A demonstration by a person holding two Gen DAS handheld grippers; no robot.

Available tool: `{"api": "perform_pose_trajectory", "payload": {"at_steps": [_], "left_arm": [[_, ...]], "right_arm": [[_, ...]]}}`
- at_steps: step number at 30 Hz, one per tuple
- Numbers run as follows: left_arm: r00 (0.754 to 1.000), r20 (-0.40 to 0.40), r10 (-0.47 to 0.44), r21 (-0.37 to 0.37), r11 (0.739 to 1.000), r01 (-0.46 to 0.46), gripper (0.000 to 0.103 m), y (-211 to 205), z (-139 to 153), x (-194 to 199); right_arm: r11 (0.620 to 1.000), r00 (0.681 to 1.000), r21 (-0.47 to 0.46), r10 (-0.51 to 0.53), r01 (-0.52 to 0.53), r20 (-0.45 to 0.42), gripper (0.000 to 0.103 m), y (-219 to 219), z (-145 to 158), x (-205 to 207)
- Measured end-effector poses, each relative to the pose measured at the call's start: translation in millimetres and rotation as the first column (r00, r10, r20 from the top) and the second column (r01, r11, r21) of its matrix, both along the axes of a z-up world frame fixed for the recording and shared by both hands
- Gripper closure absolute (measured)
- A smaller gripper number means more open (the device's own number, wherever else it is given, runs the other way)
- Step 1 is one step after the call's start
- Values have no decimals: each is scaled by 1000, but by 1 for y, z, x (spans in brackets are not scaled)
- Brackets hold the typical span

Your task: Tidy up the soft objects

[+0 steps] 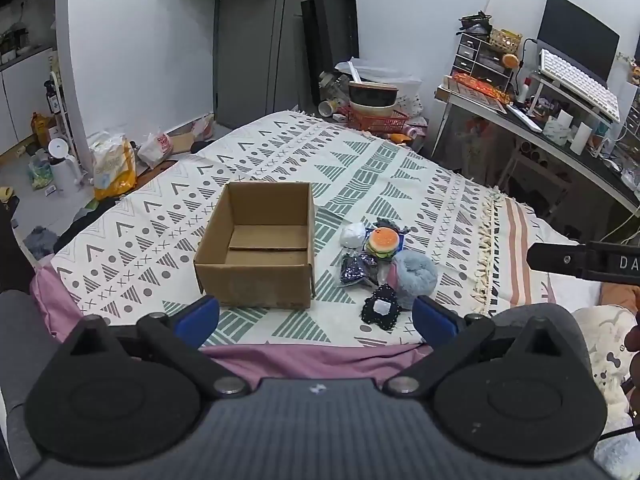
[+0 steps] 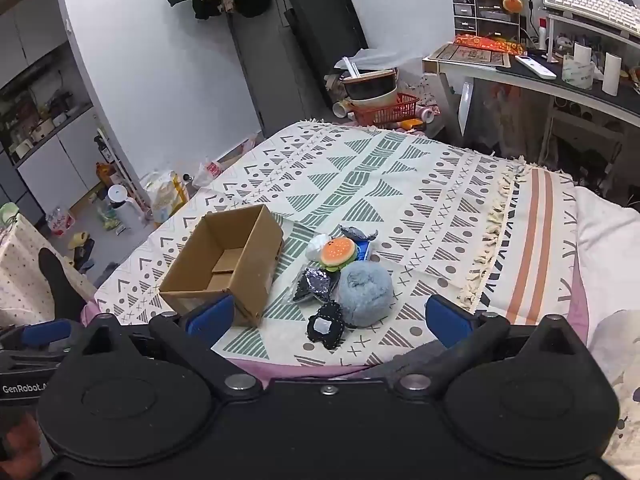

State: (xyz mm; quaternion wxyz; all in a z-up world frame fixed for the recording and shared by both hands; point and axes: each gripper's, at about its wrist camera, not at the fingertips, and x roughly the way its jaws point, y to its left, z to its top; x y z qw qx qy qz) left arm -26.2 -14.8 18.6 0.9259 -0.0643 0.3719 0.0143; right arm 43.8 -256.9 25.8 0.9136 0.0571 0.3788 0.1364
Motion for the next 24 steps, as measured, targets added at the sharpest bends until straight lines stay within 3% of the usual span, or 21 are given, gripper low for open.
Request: {"api": "perform_pose_trajectory", "payload": {"at_steps": [24], "left_arm": [[999,15,-39,-16,999,39,1,-10,8,-5]], "right_arm": [[1000,1000,-14,15,-14,6,0,-5,9,-11]]}}
